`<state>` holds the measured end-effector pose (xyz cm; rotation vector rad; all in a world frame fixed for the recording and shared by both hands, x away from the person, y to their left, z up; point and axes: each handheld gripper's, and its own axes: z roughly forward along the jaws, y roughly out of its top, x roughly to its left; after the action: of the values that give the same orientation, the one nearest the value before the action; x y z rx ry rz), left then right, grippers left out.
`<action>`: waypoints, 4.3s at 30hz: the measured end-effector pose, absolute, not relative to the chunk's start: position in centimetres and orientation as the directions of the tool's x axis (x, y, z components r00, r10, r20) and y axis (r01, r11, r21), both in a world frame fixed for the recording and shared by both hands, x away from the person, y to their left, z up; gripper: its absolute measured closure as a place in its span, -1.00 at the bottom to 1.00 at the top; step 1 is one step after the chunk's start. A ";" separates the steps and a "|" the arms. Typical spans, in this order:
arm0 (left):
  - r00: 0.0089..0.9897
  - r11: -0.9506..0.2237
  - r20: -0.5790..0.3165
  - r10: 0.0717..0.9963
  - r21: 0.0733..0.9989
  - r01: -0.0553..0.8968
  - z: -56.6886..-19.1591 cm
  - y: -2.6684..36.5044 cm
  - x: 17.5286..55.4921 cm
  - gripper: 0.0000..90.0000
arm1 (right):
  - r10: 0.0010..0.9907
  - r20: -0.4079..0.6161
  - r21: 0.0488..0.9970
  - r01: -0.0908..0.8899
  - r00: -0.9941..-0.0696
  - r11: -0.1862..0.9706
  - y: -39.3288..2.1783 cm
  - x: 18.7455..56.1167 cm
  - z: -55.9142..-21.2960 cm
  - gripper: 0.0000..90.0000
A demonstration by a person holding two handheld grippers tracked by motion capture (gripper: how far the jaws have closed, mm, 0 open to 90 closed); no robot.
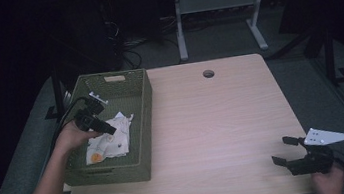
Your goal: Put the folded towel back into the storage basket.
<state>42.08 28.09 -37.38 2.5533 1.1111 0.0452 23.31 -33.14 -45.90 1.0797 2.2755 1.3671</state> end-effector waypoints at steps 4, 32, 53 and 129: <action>0.688 -0.623 -0.150 0.710 0.321 0.713 -38.6 27.1 42.1 0.32 | 0.716 0.140 0.848 0.456 -0.683 0.269 -33.2 23.3 -45.9 -0.70; 0.710 -0.696 -0.082 0.699 0.149 0.702 -42.0 23.9 42.0 0.91 | 0.700 0.130 0.851 0.441 -0.702 0.285 -33.1 23.1 -45.7 -0.70; 0.613 -0.588 -0.084 0.785 0.206 0.782 -40.3 27.7 41.7 0.85 | 0.694 0.132 0.848 0.443 -0.708 0.291 -33.0 23.3 -45.8 -0.70; 0.623 -0.180 -0.447 0.641 0.702 0.689 -35.5 30.9 35.4 0.06 | 0.668 0.160 0.846 0.450 -0.727 0.287 -32.4 24.0 -46.2 -0.70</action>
<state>35.40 30.92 -35.45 1.8802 1.0610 -0.0617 23.98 -32.41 -46.18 1.0318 2.3303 1.4147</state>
